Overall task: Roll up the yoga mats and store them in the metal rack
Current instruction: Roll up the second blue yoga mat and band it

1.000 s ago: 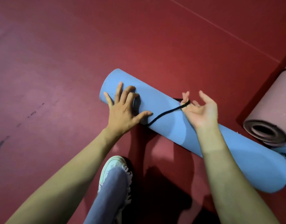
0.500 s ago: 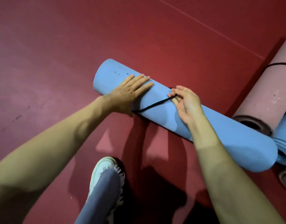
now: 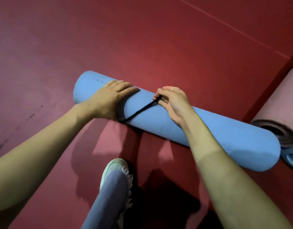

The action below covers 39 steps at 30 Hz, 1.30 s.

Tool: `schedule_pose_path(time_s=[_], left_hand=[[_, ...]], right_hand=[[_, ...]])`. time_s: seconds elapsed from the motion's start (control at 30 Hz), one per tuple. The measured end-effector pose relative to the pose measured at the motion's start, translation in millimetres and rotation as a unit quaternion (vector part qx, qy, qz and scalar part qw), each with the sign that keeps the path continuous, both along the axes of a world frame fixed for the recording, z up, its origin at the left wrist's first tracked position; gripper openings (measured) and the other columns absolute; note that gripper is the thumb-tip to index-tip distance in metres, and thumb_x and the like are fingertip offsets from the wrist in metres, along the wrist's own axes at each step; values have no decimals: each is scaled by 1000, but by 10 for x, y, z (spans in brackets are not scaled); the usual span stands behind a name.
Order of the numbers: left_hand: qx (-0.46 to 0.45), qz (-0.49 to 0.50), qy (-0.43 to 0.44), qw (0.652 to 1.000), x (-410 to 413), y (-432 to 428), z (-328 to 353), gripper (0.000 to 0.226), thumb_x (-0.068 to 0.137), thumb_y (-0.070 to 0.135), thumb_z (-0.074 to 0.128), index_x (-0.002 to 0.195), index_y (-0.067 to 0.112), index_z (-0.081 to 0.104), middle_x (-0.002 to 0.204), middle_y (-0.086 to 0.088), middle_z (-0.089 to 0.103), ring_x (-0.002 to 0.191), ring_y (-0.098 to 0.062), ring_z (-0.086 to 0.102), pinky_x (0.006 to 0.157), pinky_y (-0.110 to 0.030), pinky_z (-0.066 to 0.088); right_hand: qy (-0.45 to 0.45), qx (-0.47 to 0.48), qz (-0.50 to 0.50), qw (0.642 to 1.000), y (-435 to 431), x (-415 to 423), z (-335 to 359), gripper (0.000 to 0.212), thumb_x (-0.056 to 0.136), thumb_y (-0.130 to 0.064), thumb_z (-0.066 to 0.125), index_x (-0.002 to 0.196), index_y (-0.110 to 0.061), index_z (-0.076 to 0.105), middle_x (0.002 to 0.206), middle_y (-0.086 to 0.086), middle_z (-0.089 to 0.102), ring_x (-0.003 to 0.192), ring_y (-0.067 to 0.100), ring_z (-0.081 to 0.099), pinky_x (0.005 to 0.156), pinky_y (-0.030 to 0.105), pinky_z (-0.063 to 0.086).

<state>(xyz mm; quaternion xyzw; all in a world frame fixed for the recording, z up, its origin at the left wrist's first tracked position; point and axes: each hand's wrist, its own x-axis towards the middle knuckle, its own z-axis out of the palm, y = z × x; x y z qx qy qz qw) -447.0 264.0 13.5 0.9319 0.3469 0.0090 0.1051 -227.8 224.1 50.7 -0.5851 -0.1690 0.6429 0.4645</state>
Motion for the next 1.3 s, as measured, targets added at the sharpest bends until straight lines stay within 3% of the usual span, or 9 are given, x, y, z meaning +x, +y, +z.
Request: schedule_pose_path(time_s=[0.1,0.23,0.37,0.5,0.7,0.93,1.07,1.17,1.3], left_hand=[[-13,37,-2,999,-102,32,24,105,39,28,79,137,10,45,132,-14,50,118,-33,49,94,-43,33],[-151,156,-173,961,-78,50,75,83,56,38,83,131,18,56,136,-1,49,132,-12,34,109,-23,6],[-181,185,-200,945,-49,104,62,65,69,37,81,128,26,58,140,5,48,135,-1,25,114,-37,-10],[-170,193,-180,950,53,293,77,66,67,65,62,121,27,64,129,10,55,128,-2,40,112,-47,-10],[-54,330,-197,922,510,477,-33,24,90,38,58,102,23,73,113,5,66,116,-12,51,111,-54,-1],[-21,316,-124,940,425,124,-111,34,103,36,35,130,31,54,139,11,48,137,-17,27,112,-53,-7],[-3,361,-181,915,400,-329,-93,25,95,40,44,106,21,57,123,5,51,128,-22,31,108,-63,-1],[3,424,-164,891,465,-598,-14,46,84,64,48,92,18,51,113,1,48,119,-25,30,105,-67,8],[40,403,-98,909,394,-823,-61,67,76,76,47,96,12,50,113,-8,48,115,-33,34,94,-72,24]], right_hand=[[-31,-11,12,999,122,-216,-13,25,88,0,58,108,-5,44,77,8,55,62,12,57,69,22,52],[-53,-9,-1,999,219,-242,-5,26,87,-3,61,109,-7,47,80,4,56,68,11,56,76,24,51],[-45,11,-14,999,233,-267,23,22,89,-2,59,108,-7,48,78,5,55,66,12,55,72,23,51],[1,39,31,999,-67,-588,0,13,92,-3,53,93,-14,47,72,5,53,59,11,53,65,23,47],[-237,98,75,964,-777,-159,-446,20,84,-6,63,80,-23,53,72,-6,59,66,3,56,71,18,44],[-42,102,-84,990,-552,158,-110,17,91,-1,51,80,-13,53,57,-1,54,51,11,49,58,22,46],[89,33,-130,987,-381,280,70,7,92,-20,49,87,-17,53,79,7,66,50,11,49,46,20,37],[147,-6,-106,983,-256,340,113,12,90,-26,53,95,-15,54,106,17,64,64,15,58,56,22,43],[182,-48,-177,966,-50,483,140,37,88,-29,58,119,-13,49,122,23,45,101,29,60,84,33,48]])
